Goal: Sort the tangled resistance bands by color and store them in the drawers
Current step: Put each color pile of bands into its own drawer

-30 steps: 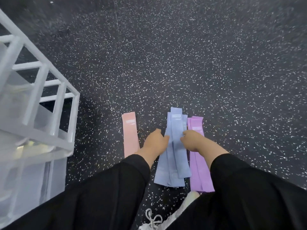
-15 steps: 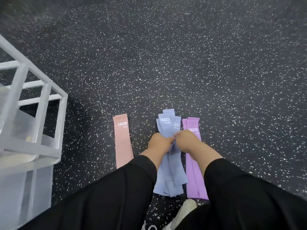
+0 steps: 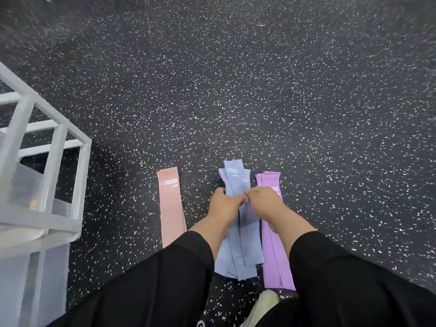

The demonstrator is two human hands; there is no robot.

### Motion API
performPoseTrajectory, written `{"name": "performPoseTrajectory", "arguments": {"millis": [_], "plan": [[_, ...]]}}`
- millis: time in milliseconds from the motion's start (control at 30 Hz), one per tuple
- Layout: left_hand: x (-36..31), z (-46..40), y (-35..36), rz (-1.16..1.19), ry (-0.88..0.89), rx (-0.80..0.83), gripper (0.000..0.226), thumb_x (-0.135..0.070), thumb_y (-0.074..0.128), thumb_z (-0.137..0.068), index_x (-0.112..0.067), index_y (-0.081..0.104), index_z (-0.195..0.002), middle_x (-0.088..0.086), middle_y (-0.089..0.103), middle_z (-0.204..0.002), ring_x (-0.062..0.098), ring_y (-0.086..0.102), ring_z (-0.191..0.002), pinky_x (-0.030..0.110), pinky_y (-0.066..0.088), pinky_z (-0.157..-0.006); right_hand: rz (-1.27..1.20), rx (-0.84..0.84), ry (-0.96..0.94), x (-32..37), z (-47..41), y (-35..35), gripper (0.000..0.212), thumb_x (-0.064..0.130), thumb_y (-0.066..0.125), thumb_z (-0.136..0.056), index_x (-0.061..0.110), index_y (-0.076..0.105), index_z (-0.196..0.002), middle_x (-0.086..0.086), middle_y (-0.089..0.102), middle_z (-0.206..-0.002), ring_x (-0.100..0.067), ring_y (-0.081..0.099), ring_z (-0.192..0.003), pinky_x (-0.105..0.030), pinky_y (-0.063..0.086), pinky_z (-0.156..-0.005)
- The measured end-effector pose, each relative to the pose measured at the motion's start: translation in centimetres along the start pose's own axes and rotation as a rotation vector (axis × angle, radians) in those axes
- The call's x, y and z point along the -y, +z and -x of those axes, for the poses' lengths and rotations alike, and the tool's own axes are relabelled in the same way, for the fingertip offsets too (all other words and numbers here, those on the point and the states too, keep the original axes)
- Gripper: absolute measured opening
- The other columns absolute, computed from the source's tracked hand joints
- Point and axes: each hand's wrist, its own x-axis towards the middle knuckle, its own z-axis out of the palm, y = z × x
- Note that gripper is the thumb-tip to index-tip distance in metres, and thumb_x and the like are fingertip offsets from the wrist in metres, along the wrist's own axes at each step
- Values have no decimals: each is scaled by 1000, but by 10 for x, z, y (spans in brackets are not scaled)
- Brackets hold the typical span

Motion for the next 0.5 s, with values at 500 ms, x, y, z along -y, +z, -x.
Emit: {"name": "performPoseTrajectory", "arguments": {"millis": [500], "plan": [[-55,69,-56,60,300,8,23,-11,49,-97,-18,61,-115,9,70,-111,13,61,-87,29,48,-76,-589,-3,-159,45,48,-2,29,44,60,-96,21,66,-113,0,76,-108,-25,70,-108,-37,54,-84]]}}
